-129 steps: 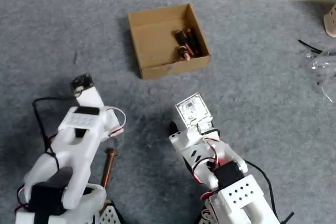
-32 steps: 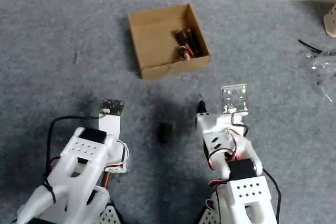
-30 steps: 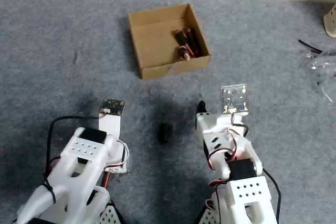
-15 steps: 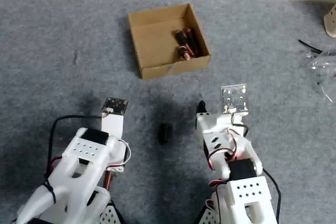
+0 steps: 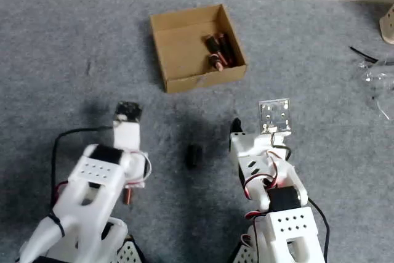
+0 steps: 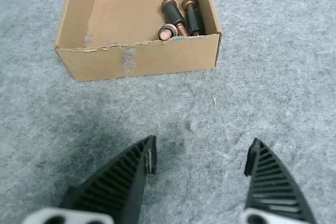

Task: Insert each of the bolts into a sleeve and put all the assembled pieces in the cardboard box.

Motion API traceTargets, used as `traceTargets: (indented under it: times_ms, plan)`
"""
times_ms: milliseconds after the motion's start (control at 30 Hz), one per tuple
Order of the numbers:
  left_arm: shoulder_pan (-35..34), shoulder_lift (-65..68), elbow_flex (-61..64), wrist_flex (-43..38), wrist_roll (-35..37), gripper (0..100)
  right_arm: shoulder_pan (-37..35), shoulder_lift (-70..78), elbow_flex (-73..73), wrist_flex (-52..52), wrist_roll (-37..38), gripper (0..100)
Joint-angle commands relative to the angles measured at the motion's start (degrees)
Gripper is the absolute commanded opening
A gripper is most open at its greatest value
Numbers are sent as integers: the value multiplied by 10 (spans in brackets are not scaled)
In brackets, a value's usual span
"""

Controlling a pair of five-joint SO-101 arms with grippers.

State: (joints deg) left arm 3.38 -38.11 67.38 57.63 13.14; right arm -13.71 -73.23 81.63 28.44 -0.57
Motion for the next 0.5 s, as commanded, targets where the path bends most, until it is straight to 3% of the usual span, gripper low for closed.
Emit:
traceTargets:
  times_ms: [0,367,467]
  plan:
    - [-49,-13,-74,-9,1,5,-6,-8,-7,-15,-5,259]
    - [-117,-13,-153,42,4,5,-17,-7,-7,-15,-5,259]
    - [-131,-13,-155,40,48,5,-31,-5,-7,-15,-4,259]
